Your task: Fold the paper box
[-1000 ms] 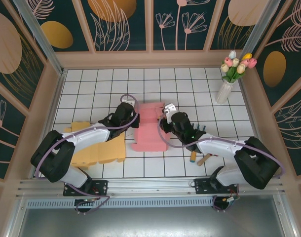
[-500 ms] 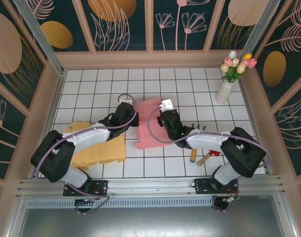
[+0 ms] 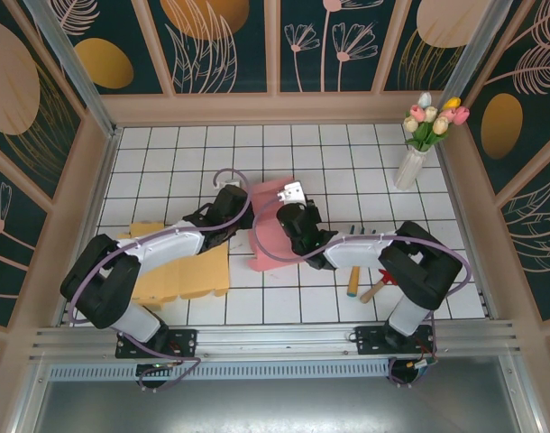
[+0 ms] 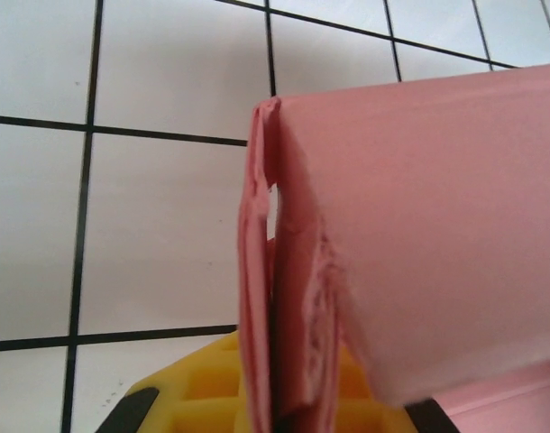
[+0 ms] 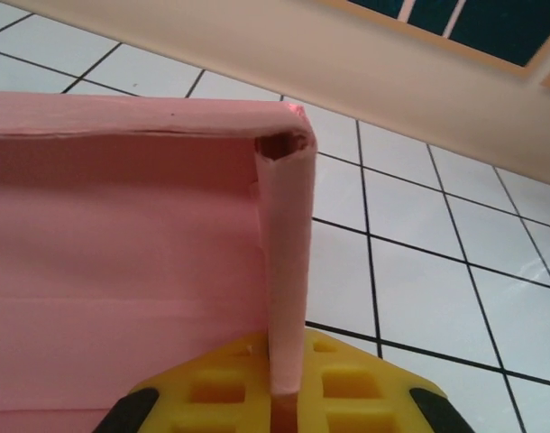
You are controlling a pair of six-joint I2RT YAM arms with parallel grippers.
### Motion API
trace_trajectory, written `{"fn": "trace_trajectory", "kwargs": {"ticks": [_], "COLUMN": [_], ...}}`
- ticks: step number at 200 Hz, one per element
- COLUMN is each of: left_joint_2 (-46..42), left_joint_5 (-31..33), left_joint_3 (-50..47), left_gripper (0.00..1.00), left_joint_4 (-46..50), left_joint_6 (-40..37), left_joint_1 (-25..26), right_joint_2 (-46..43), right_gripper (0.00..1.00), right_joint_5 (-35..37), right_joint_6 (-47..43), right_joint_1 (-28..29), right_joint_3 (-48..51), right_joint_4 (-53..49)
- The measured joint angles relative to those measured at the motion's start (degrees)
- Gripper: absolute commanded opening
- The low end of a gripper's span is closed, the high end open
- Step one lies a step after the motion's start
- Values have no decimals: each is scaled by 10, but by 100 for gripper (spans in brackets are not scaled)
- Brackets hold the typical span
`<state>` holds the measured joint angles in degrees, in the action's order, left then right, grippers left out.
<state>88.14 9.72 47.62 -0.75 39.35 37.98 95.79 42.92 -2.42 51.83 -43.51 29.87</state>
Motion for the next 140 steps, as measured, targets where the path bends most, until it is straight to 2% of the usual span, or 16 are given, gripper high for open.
{"fn": "trace_trajectory", "kwargs": {"ticks": [12, 35, 64, 77, 107, 140], "left_joint_2": [0, 0, 2, 5, 7, 7], "left_joint_5": [0, 1, 2, 2, 4, 4], "left_joint_3": [0, 0, 0, 0, 0, 0], "left_gripper": [0, 0, 0, 0, 0, 0], "left_joint_4": [9, 15, 15, 16, 19, 17], "left_joint_6": [0, -1, -1, -1, -1, 0], "left_joint_1": [0, 0, 0, 0, 0, 2], "right_joint_2": [0, 0, -1, -1, -1, 0], "right_gripper": [20, 34, 37, 33, 16, 10], "right_joint_5": [-23, -57, -78, -83, -71, -36], "right_joint_6": [0, 10, 24, 28, 30, 32], "right_joint_1": [-4, -9, -10, -12, -13, -11], "right_joint_3": [6, 9, 9, 8, 5, 5], "right_joint_4": [-1, -6, -16, -22, -35, -35]}}
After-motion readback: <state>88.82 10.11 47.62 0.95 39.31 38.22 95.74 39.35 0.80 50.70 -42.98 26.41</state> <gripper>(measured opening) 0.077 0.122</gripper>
